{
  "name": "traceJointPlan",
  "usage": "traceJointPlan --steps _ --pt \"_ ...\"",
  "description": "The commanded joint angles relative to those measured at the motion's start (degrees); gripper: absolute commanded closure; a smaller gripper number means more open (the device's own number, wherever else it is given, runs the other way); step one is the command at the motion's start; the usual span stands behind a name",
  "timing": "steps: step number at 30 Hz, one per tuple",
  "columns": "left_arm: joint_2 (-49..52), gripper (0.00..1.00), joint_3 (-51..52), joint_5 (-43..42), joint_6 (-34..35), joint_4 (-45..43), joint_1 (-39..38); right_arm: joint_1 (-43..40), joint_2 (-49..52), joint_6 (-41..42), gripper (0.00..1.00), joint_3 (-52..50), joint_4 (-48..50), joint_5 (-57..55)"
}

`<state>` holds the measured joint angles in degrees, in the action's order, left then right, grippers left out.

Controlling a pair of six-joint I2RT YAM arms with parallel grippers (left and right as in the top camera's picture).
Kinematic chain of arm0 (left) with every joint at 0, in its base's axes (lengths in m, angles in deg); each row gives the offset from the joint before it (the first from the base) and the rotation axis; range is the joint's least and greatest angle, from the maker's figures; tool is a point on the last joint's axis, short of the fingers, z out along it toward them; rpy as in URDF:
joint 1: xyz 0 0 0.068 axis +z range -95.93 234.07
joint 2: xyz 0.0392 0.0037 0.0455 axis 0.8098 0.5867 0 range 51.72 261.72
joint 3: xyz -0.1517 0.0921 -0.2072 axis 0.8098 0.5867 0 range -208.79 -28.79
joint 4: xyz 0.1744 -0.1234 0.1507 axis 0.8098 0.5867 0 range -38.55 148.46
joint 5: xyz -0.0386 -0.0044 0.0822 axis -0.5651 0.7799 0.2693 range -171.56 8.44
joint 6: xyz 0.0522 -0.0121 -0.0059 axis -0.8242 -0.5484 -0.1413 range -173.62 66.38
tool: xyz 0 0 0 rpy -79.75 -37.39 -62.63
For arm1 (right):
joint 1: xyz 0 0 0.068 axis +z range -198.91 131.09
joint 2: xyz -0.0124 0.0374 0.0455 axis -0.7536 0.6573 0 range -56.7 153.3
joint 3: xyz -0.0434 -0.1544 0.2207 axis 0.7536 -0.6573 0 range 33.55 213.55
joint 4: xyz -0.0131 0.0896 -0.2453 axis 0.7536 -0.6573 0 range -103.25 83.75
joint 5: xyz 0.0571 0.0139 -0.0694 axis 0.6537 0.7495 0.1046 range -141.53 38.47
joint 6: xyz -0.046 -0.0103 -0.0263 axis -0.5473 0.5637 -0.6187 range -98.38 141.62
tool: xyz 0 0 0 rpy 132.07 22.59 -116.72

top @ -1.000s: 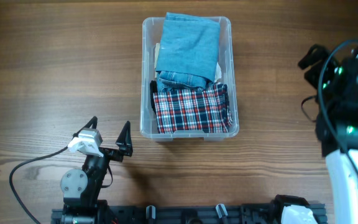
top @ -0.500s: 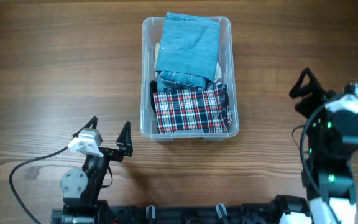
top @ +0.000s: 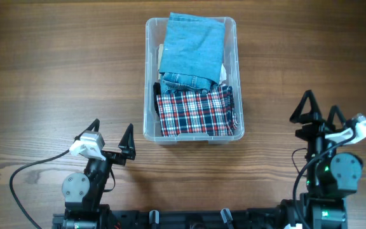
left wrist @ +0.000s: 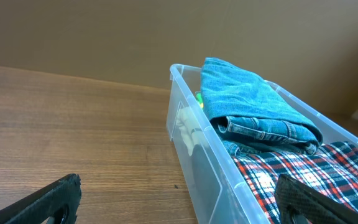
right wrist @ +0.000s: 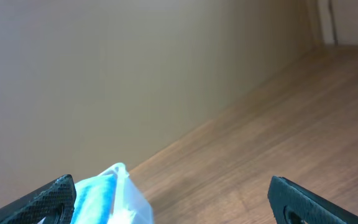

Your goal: Pack container

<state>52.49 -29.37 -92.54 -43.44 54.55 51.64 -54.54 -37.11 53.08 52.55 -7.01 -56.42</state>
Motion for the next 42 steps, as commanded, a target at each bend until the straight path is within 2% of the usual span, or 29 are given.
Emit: traceJointPlan --steps 1,7,21,30,33,42 --pt "-0.61 0.00 0.26 0.35 -0.92 0.26 0.48 2.12 -4.87 -1.53 0.00 -4.20 2.36 1.09" --pt "-0.61 0.00 0.26 0.35 -0.92 0.26 0.48 4.09 -12.70 -1.44 0.00 -12.26 6.34 1.36" --pt "-0.61 0.00 0.26 0.35 -0.92 0.26 0.48 5.79 -19.47 -1.38 0.00 -18.71 7.34 1.79" --pt "-0.61 0.00 0.26 0.35 -0.92 0.26 0.48 5.97 -19.41 -1.90 0.00 -18.73 7.28 1.95" --pt "-0.61 0.00 0.26 0.35 -0.92 0.26 0.48 7.50 -19.41 -5.64 0.00 -18.73 7.56 1.75" --pt "-0.61 0.00 0.26 0.35 -0.92 0.26 0.48 8.31 -19.41 -7.82 0.00 -18.71 13.86 1.53"
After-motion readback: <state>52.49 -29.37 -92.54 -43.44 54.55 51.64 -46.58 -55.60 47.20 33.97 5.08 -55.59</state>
